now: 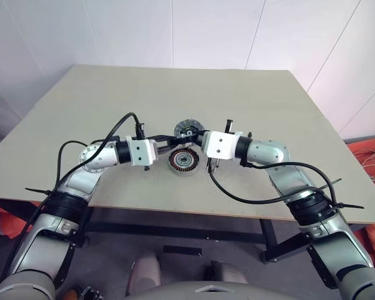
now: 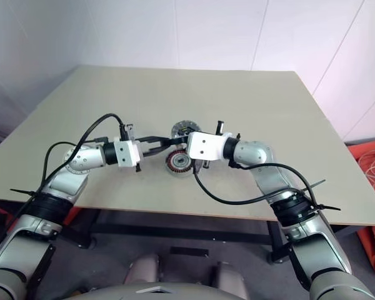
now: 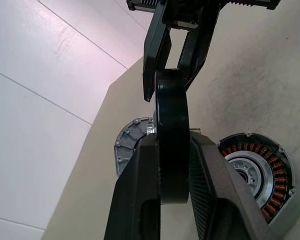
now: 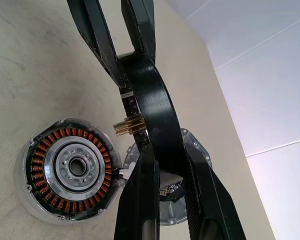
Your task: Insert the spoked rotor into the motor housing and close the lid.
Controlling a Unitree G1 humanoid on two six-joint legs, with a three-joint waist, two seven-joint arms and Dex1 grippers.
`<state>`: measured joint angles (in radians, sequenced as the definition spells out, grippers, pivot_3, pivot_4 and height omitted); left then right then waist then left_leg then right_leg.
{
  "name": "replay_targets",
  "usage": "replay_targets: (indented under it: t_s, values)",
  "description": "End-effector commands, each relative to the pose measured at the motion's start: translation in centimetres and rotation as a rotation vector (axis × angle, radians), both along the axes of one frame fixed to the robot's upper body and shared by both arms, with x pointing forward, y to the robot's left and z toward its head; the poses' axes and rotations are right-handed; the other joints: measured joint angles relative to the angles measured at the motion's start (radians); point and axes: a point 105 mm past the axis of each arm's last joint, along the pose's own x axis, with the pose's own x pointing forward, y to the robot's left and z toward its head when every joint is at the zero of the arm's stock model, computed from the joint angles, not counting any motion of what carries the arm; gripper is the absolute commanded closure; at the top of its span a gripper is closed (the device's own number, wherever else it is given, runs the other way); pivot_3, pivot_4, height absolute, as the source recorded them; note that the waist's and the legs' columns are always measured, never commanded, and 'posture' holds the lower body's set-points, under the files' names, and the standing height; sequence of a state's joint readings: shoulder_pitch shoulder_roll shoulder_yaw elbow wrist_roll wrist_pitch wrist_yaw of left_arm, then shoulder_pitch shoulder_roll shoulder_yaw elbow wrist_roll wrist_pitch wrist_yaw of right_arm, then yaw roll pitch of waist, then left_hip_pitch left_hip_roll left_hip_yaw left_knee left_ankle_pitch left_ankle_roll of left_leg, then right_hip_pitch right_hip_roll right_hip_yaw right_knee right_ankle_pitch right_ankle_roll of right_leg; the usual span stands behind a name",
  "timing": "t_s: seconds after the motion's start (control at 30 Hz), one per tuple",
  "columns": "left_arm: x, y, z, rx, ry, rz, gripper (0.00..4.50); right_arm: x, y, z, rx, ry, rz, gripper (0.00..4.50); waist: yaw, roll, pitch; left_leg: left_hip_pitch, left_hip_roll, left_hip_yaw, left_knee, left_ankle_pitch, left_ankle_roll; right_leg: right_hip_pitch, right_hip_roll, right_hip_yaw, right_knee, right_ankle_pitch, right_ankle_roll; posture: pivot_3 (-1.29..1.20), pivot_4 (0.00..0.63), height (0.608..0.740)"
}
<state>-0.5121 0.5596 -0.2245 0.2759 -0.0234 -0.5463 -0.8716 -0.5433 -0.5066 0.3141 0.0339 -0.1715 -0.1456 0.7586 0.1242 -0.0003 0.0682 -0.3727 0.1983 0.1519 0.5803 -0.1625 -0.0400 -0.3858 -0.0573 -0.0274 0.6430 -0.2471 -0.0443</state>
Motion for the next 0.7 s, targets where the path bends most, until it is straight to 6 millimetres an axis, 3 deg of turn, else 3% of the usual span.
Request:
replay_targets:
  t_s: [0.03, 0.07, 0.47, 0.57, 0.7]
  values:
    - [-0.3, 0.1, 1.1, -0.002, -0.075, -0.005, 4.07, 0.4, -0.2, 2.6, 0.065, -0.076, -0.003, 4.12, 0.0, 0.0, 0.0, 0.0, 0.0, 0.0, 0.0, 0.0, 0.0, 0.0, 0.0, 0.0, 0.0, 0.0, 0.0, 0.0, 0.0, 0.74]
    - [-0.3, 0.1, 1.1, -0.003, -0.081, -0.004, 4.07, 0.3, -0.2, 2.6, 0.065, -0.076, -0.001, 4.12, 0.0, 0.0, 0.0, 0.0, 0.0, 0.0, 0.0, 0.0, 0.0, 0.0, 0.0, 0.0, 0.0, 0.0, 0.0, 0.0, 0.0, 0.74]
    - [-0.9, 0.0, 0.5, 0.008, -0.02, -0.039, 0.12, 0.4, 0.0, 2.7, 0.073, -0.097, 0.001, 4.32, 0.0, 0.0, 0.0, 0.0, 0.0, 0.0, 0.0, 0.0, 0.0, 0.0, 0.0, 0.0, 0.0, 0.0, 0.0, 0.0, 0.0, 0.74]
    - [-1.1, 0.2, 0.3, 0.015, 0.038, -0.046, 0.0, 0.6, -0.2, 2.7, 0.07, -0.113, -0.014, 4.32, 0.0, 0.0, 0.0, 0.0, 0.0, 0.0, 0.0, 0.0, 0.0, 0.0, 0.0, 0.0, 0.0, 0.0, 0.0, 0.0, 0.0, 0.74]
    - [-0.4, 1.5, 1.1, -0.126, 0.2, 0.035, 0.0, 1.3, -1.2, 2.6, 0.066, -0.141, -0.067, 4.32, -0.001, 0.0, 0.0, 0.0, 0.0, 0.0, 0.0, 0.0, 0.0, 0.0, 0.0, 0.0, 0.0, 0.0, 0.0, 0.0, 0.0, 0.74]
